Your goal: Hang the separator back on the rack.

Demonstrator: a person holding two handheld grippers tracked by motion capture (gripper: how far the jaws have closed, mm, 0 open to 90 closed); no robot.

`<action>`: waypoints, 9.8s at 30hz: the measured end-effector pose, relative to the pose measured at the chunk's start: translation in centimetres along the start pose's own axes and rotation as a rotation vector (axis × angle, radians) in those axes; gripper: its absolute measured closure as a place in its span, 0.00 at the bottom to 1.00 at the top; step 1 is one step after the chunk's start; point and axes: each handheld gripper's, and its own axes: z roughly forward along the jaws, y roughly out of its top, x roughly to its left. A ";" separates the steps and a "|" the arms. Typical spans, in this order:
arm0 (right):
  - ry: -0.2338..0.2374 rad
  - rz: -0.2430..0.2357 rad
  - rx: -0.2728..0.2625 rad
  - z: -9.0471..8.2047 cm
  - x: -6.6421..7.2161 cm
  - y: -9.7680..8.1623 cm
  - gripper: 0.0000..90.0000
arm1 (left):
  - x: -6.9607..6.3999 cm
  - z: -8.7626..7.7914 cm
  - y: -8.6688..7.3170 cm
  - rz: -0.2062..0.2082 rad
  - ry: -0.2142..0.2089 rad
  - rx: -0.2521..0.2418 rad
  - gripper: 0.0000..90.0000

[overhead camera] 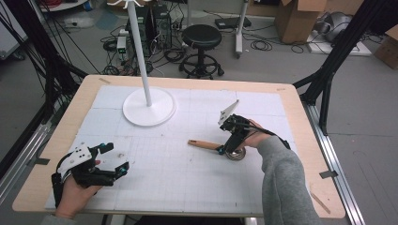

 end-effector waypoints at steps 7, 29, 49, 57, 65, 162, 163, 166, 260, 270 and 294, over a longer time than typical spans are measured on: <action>0.012 -0.004 0.049 0.8 -0.3 -0.3 0.05 | -0.1 0.0 -0.1 -0.001 -0.004 0.007 0.02; 0.041 -0.052 0.159 1.4 -0.3 -0.2 0.41 | 0.1 -0.5 -0.4 -0.010 0.005 0.012 0.02; 0.048 -0.045 0.212 2.0 -0.3 -0.3 0.60 | 0.2 -0.6 -0.5 -0.016 0.011 0.015 0.02; 0.031 -0.047 0.224 2.0 0.0 -0.2 0.64 | 0.2 -0.7 -0.5 -0.013 0.011 0.018 0.02; 0.012 -0.058 0.238 2.0 0.1 -0.2 0.75 | 0.2 -0.7 -0.6 -0.015 0.011 0.016 0.02; -0.161 0.179 -0.435 -4.5 2.0 -1.0 0.78 | -0.1 -0.2 -0.6 -0.007 0.005 0.019 0.02; -0.171 0.178 -0.445 -4.5 2.1 -1.0 0.78 | 0.0 -0.2 -0.6 -0.006 0.004 0.018 0.02; -0.182 0.173 -0.465 -4.6 2.2 -0.9 0.78 | -0.1 -0.2 -0.6 -0.005 0.006 0.021 0.02; -0.301 0.143 -0.832 -8.8 3.1 8.4 0.78 | 0.0 -0.4 -0.4 -0.020 -0.005 -0.004 0.02; -0.278 0.132 -0.827 -9.2 2.9 9.6 0.78 | 0.1 -0.6 -0.5 -0.024 -0.005 -0.007 0.02; -0.284 0.119 -0.836 -9.9 1.9 13.4 0.78 | 0.3 -1.1 -0.5 -0.037 -0.006 -0.021 0.02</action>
